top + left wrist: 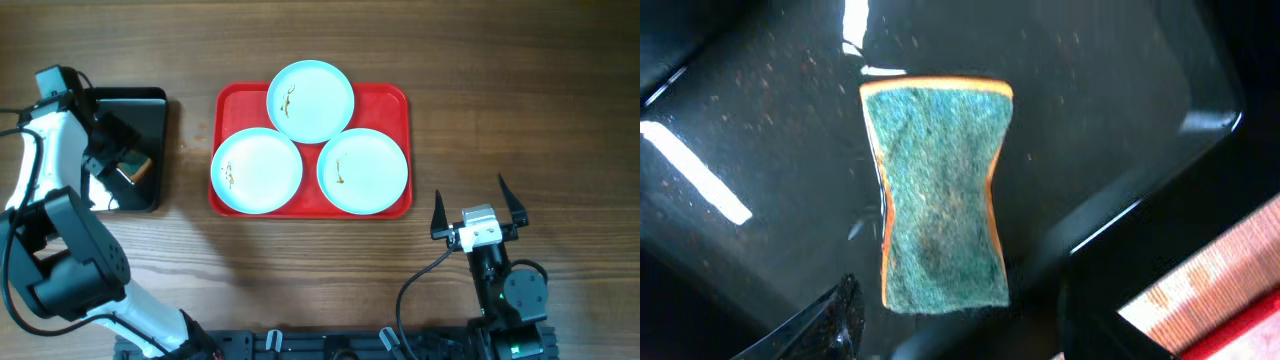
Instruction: Clean dirty plates on tray and stack at the side
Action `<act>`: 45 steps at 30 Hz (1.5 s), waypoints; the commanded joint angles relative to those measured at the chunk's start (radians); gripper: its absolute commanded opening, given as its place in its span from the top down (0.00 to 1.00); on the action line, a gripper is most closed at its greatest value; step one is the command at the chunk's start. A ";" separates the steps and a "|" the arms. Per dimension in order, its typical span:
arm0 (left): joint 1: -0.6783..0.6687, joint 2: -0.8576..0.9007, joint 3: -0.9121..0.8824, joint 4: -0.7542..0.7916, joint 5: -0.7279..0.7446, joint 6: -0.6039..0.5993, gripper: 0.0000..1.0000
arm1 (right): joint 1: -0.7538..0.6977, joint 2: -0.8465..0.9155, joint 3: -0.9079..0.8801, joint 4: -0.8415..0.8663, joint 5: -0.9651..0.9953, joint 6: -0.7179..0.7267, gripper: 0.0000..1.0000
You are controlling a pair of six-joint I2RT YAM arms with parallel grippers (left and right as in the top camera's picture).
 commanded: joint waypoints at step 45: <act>0.016 0.120 0.012 0.071 -0.095 0.005 0.00 | -0.004 -0.004 -0.001 0.006 0.014 -0.007 0.00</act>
